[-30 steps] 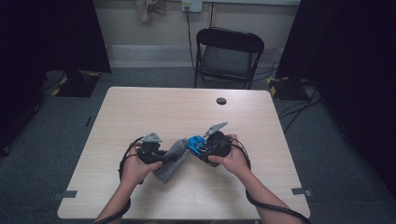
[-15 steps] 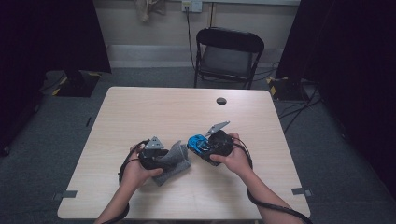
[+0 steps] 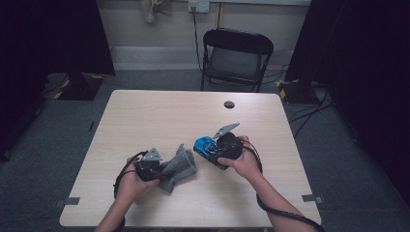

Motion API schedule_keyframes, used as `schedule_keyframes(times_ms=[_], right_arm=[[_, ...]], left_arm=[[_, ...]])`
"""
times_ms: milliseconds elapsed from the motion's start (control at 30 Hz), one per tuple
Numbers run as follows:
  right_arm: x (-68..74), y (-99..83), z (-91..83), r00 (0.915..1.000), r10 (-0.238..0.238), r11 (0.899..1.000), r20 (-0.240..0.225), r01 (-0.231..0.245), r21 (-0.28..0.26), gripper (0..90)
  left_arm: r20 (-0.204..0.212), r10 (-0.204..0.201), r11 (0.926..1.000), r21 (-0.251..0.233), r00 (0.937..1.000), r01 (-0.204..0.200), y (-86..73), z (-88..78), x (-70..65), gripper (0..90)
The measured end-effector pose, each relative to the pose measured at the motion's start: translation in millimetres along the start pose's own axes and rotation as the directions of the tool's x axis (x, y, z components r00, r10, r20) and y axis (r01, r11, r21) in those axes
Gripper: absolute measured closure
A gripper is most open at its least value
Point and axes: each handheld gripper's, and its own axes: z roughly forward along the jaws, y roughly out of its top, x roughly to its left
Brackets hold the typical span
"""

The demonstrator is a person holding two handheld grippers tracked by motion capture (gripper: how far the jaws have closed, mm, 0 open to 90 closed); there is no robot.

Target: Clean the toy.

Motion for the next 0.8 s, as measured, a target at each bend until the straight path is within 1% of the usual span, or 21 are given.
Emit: schedule_keyframes(times_ms=[33, 67, 100, 133, 167, 200, 233, 267, 333, 367, 400, 433, 467, 533, 633, 700, 800], right_arm=[[0.8, 1.8, -1.3, 1.0000, -0.004, 1.000, 0.000, 0.004, -0.004, 28.8], [1.5, 3.7, -2.3, 1.0000, -0.003, 1.000, -0.008, 0.003, -0.009, 28.8], [2.7, 5.8, -3.5, 1.0000, -0.002, 1.000, -0.008, 0.001, -0.017, 28.8], [4.1, 8.4, -4.4, 0.9999, -0.006, 1.000, -0.011, 0.005, -0.023, 28.8], [5.6, 10.9, -5.4, 0.9999, -0.008, 1.000, -0.015, 0.008, -0.030, 28.8], [7.4, 13.4, -6.6, 0.9998, -0.008, 0.999, -0.018, 0.008, -0.038, 28.8], [8.8, 15.3, -7.1, 0.9997, -0.015, 0.999, -0.019, 0.014, -0.042, 28.8], [11.1, 17.9, -7.7, 0.9995, -0.018, 0.999, -0.027, 0.017, -0.050, 28.8], [13.7, 21.0, -7.3, 0.9991, -0.027, 0.998, -0.033, 0.025, -0.054, 28.7], [14.4, 21.6, -6.6, 0.9991, -0.025, 0.998, -0.033, 0.024, -0.055, 28.8], [15.1, 22.2, -4.9, 0.9992, -0.023, 0.998, -0.033, 0.022, -0.055, 28.8], [15.3, 22.3, -3.8, 0.9992, -0.024, 0.998, -0.032, 0.022, -0.050, 28.8], [15.1, 21.8, -1.3, 0.9993, -0.021, 0.999, -0.030, 0.020, -0.047, 28.8], [15.1, 20.6, 1.2, 0.9996, -0.014, 0.999, -0.024, 0.013, -0.041, 28.8], [14.8, 18.9, 3.5, 0.9997, -0.003, 0.999, -0.023, 0.002, -0.035, 28.8], [14.7, 18.8, 4.8, 0.9998, -0.001, 0.999, -0.021, 0.000, -0.033, 28.7], [13.8, 20.2, 5.9, 0.9998, 0.008, 0.999, -0.020, -0.009, -0.034, 28.8]], left_arm=[[-0.028, -0.007, 0.9999, 0.010, 0.9996, 0.007, 4.6, 0.0, 1.2, 73.2], [-0.055, -0.021, 0.9998, -0.007, 0.9982, 0.021, 9.1, 1.4, 2.0, 74.0], [-0.073, -0.032, 0.9993, -0.022, 0.9968, 0.030, 13.5, 3.3, 2.9, 74.4], [-0.091, -0.041, 0.9989, -0.025, 0.9950, 0.039, 17.9, 5.4, 4.0, 74.9], [-0.100, -0.052, 0.9984, -0.028, 0.9937, 0.049, 21.8, 7.7, 4.4, 75.1], [-0.094, -0.054, 0.9981, -0.034, 0.9941, 0.051, 24.5, 9.8, 4.6, 75.3], [-0.068, -0.049, 0.9976, -0.052, 0.9965, 0.045, 28.2, 13.6, 3.4, 75.4], [-0.049, -0.056, 0.9963, -0.067, 0.9973, 0.052, 30.1, 16.2, 1.3, 75.4], [-0.027, -0.027, 0.9976, -0.064, 0.9992, 0.026, 34.7, 20.9, -5.5, 75.5], [-0.007, -0.027, 0.9971, -0.072, 0.9996, 0.026, 36.5, 24.3, -10.8, 75.5], [0.002, -0.018, 0.9971, -0.075, 0.9998, 0.018, 37.5, 25.7, -13.5, 75.5], [0.018, -0.011, 0.9969, -0.078, 0.9998, 0.012, 39.1, 28.3, -18.6, 75.5], [0.027, -0.010, 0.9967, -0.081, 0.9996, 0.012, 39.8, 29.0, -20.7, 75.5], [0.044, 0.011, 0.9967, -0.081, 0.9990, -0.007, 41.9, 30.5, -25.9, 75.5], [0.056, 0.024, 0.9967, -0.079, 0.9982, -0.020, 43.8, 32.6, -32.9, 75.6], [0.069, 0.032, 0.9964, -0.080, 0.9971, -0.027, 44.4, 34.6, -38.6, 75.5], [0.103, 0.037, 0.9958, -0.088, 0.9940, -0.028, 43.7, 39.3, -47.9, 75.6]])
